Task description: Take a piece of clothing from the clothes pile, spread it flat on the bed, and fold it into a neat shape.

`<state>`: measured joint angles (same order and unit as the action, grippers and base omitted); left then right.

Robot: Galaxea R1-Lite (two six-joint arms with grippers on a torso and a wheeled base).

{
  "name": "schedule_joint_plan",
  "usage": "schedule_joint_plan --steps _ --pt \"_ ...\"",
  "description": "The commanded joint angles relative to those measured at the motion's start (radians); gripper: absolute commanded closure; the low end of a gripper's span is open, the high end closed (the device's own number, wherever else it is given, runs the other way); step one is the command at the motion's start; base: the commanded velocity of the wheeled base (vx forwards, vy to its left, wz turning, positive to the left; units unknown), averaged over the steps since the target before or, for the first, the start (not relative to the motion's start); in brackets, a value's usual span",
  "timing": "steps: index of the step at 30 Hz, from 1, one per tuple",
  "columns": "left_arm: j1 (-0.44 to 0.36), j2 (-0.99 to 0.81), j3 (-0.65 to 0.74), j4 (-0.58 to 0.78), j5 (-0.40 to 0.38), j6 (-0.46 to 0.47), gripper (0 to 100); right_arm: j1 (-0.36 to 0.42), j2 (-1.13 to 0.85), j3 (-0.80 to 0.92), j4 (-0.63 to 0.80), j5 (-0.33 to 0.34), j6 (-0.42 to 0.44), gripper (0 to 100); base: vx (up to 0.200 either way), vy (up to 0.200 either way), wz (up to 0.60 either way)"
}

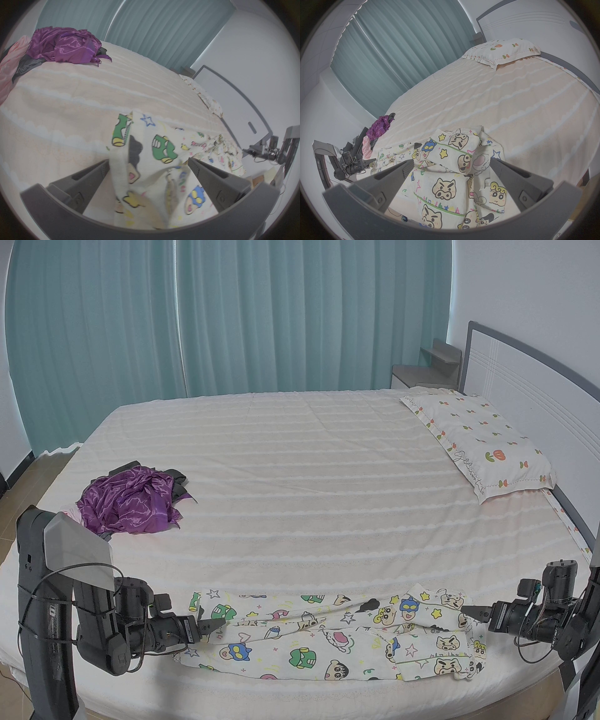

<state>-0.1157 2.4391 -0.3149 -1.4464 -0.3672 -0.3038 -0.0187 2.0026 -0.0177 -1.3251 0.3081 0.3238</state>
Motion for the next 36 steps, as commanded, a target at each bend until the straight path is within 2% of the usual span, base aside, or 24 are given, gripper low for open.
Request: schedule_joint_plan --steps 1,9,10,24,36 --pt "-0.016 0.024 -0.027 0.034 0.028 0.028 0 0.006 0.001 0.018 0.000 -0.001 0.000 0 0.000 0.000 0.00" --pt "-0.053 0.026 -0.049 0.057 0.064 0.035 0 0.014 0.002 0.018 0.000 -0.027 0.000 0 0.000 0.000 0.00" --pt "-0.053 0.026 -0.049 0.057 0.065 0.037 100 0.014 0.002 0.018 0.000 -0.027 0.000 0 0.000 0.000 0.00" --pt "-0.048 0.015 -0.049 0.058 0.068 0.042 100 0.013 0.001 0.018 0.001 -0.027 0.004 0 0.000 0.000 0.00" --pt "0.094 -0.111 -0.016 0.064 0.059 0.040 100 0.011 -0.010 0.018 -0.002 -0.026 0.006 0 0.000 0.000 0.00"
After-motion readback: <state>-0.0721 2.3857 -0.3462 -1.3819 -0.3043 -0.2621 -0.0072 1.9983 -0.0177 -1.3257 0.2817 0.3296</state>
